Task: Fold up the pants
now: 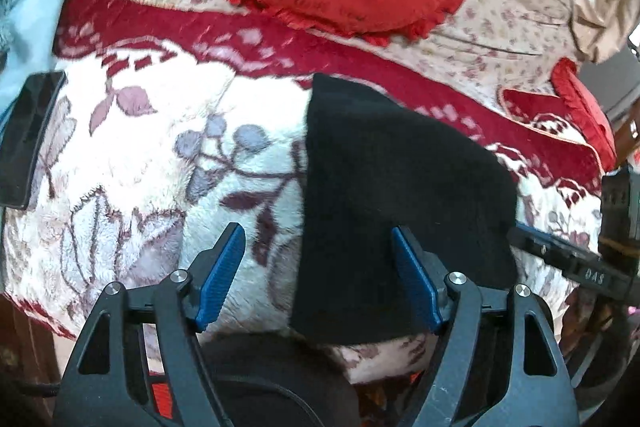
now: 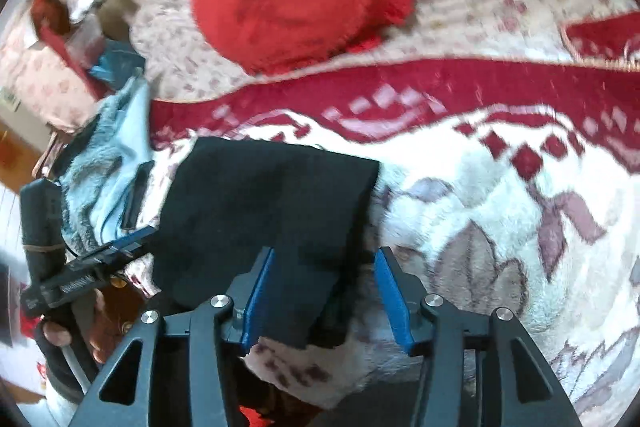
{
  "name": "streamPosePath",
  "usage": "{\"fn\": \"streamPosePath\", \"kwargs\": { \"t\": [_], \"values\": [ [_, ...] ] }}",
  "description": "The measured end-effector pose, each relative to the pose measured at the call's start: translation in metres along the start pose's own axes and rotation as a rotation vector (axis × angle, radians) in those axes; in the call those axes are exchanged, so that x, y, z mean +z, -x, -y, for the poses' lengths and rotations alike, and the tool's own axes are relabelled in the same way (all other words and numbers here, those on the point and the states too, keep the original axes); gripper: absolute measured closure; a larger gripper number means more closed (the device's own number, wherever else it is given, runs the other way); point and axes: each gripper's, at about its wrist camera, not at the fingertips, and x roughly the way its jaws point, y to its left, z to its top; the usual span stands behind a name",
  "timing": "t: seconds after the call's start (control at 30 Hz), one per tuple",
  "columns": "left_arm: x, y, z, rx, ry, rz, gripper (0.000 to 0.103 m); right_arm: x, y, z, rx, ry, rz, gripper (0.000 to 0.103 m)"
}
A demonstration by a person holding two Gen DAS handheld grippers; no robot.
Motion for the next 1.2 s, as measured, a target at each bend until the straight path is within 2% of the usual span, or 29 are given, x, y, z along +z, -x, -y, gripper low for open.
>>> {"fn": "streamPosePath", "kwargs": {
  "t": [0.07, 0.17, 0.23, 0.3, 0.37, 0.4, 0.43, 0.47, 0.5, 0.53, 0.6, 0.67, 0.77, 0.9, 0.97, 1.07, 1.13, 1.2],
  "values": [
    [0.003, -0.009, -0.003, -0.027, 0.01, -0.021, 0.027, 0.003, -0.014, 0.004, 0.035, -0.016, -0.041, 0.054],
    [0.009, -0.017, -0.006, -0.056, 0.02, -0.034, 0.021, 0.008, -0.032, 0.01, 0.062, -0.039, -0.068, 0.04],
    [0.012, -0.025, -0.006, -0.086, 0.028, -0.046, 0.018, 0.014, -0.039, 0.018, 0.125, -0.091, -0.083, 0.033],
    [0.014, -0.034, -0.005, -0.122, 0.046, -0.068, 0.015, 0.019, -0.043, 0.021, 0.142, -0.111, -0.079, 0.033],
    [0.015, -0.038, 0.0, -0.112, 0.041, -0.064, 0.014, 0.023, -0.046, 0.015, 0.136, -0.094, -0.07, 0.033],
    [0.015, -0.038, 0.006, -0.098, 0.022, -0.051, 0.014, 0.024, -0.046, 0.011, 0.128, -0.075, -0.065, 0.04],
    [0.015, -0.039, 0.01, -0.091, 0.005, -0.045, 0.016, 0.025, -0.046, 0.007, 0.115, -0.051, -0.059, 0.043],
    [0.014, -0.037, 0.016, -0.103, -0.022, -0.038, 0.032, 0.025, -0.046, 0.002, 0.089, -0.026, -0.049, 0.046],
    [0.014, -0.035, 0.02, -0.122, -0.036, -0.037, 0.042, 0.025, -0.044, -0.003, 0.072, 0.0, -0.036, 0.05],
    [0.014, -0.033, 0.023, -0.116, -0.044, -0.033, 0.043, 0.024, -0.042, -0.007, 0.062, 0.019, -0.024, 0.052],
    [0.017, -0.026, 0.031, -0.094, -0.08, -0.015, 0.053, 0.025, -0.035, -0.012, 0.053, 0.038, 0.003, 0.058],
    [0.024, -0.019, 0.034, -0.094, -0.094, 0.007, 0.056, 0.03, -0.028, -0.014, 0.07, 0.039, 0.034, 0.061],
    [0.045, -0.005, 0.039, -0.099, -0.111, 0.073, 0.056, 0.046, -0.015, -0.021, 0.088, 0.056, 0.09, 0.062],
    [0.073, -0.008, 0.041, -0.082, -0.114, 0.111, 0.056, 0.075, -0.012, -0.027, 0.085, 0.063, 0.148, 0.062],
    [0.084, -0.02, 0.037, -0.072, -0.098, 0.101, 0.056, 0.09, -0.021, -0.024, 0.088, 0.051, 0.16, 0.062],
    [0.093, -0.054, 0.024, -0.042, -0.058, 0.04, 0.056, 0.107, -0.046, -0.01, 0.075, 0.02, 0.134, 0.061],
    [0.094, -0.066, 0.017, -0.048, -0.032, 0.035, 0.047, 0.113, -0.073, 0.003, 0.032, 0.005, 0.081, 0.058],
    [0.092, -0.067, 0.011, -0.062, -0.003, 0.042, 0.038, 0.112, -0.079, 0.008, 0.038, -0.009, 0.081, 0.056]
  ]
}}
